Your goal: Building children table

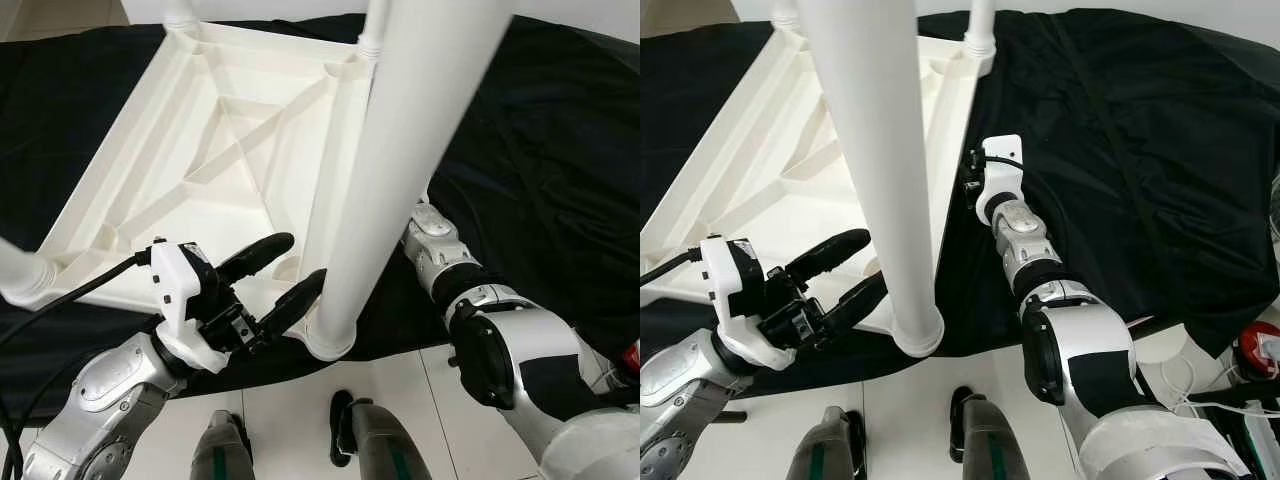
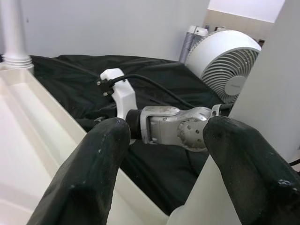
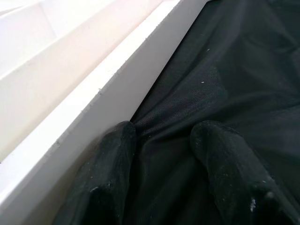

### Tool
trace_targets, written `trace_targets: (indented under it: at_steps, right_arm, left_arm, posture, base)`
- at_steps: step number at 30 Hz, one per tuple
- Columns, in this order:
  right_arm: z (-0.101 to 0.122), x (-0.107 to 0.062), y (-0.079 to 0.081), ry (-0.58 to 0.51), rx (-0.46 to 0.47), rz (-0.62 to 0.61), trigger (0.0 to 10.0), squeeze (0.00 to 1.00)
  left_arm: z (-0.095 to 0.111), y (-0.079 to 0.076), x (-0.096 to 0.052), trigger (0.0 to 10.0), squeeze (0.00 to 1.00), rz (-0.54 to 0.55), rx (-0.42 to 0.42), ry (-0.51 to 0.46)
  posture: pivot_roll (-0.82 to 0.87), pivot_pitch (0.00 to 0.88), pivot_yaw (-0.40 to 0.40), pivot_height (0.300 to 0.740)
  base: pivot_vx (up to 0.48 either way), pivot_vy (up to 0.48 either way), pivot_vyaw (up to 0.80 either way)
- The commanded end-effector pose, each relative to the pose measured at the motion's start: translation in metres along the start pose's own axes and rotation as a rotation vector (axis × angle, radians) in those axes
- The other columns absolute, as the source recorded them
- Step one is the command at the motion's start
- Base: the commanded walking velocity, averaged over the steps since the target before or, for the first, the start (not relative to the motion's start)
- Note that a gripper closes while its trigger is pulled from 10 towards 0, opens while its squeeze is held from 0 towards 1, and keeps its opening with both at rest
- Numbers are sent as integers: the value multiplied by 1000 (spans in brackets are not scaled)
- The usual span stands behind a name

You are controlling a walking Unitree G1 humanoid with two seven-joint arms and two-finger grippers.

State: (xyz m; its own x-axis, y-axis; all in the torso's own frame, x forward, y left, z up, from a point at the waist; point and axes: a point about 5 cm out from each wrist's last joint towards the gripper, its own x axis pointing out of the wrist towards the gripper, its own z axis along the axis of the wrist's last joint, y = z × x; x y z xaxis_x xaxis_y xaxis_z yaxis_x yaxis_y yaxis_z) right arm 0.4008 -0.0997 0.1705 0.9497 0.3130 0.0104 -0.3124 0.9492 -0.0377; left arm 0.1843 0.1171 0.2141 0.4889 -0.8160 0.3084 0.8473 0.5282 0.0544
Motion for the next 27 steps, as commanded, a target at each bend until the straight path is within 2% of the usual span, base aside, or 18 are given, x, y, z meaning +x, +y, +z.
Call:
trace_targets:
  at_steps: [1,5,7,8,9,10,12,13,16,20,24,25,26,27]
  right_arm:
    - [-7,2,24,43,-23,116,10000,0]
    - [-9,1,22,43,-27,116,10000,0]
    - [-9,0,15,44,-52,77,10000,0]
    - [-11,-2,5,54,-67,11,10000,0]
    - [-11,-2,5,54,-67,11,10000,0]
    - [-12,-3,-3,61,-76,-34,10000,0]
    - [-15,-11,-26,48,-79,-163,10000,0]
    - [-15,-11,-26,48,-79,-163,10000,0]
    - [-23,-26,-49,12,-55,-269,10000,0]
    - [-30,-38,-54,-33,-58,-261,10000,0]
    - [-31,-39,-55,-36,-61,-259,10000,0]
    - [-36,-53,-52,-86,-44,-238,10000,0]
    - [-36,-53,-52,-86,-44,-238,10000,0]
    - [-40,-70,-50,-131,-7,-236,10000,0]
  left_arm:
    - [6,-9,5,10000,0,-62,-9,-26]
    - [6,-9,7,10000,0,-63,-22,-37]
    - [6,-6,10,10000,0,-44,-19,-51]
    - [4,-2,12,10000,0,-16,-1,-50]
    - [4,-2,12,10000,0,-16,-1,-50]
    - [3,1,14,10000,0,4,12,-47]
    - [-6,15,15,10000,0,87,51,-18]
    - [-6,15,15,10000,0,87,51,-18]
    - [-13,28,15,10000,0,147,92,-9]
    - [-18,31,16,10000,0,154,42,9]
    - [-19,31,16,10000,0,154,36,11]
    - [-26,38,18,10000,0,174,19,55]
    - [-26,38,18,10000,0,174,19,55]
    - [-32,43,20,10000,0,172,11,102]
  posture:
    - [162,264,16,740]
    - [161,263,16,740]
    - [142,251,14,740]
    - [136,243,11,740]
    - [136,243,11,740]
    - [130,241,8,740]
    - [112,217,-12,740]
    - [112,217,-12,740]
    - [106,197,-26,740]
    - [89,174,-32,740]
    - [82,168,-33,740]
    - [55,149,-32,740]
    - [55,149,-32,740]
    - [26,140,-24,740]
  base:
    - [0,0,0]
    - [0,0,0]
    - [0,0,0]
    - [0,0,0]
    - [0,0,0]
    - [0,0,0]
    - [0,0,0]
    - [0,0,0]
    - [0,0,0]
    - [0,0,0]
    - [0,0,0]
    - [0,0,0]
    - [0,0,0]
    - [0,0,0]
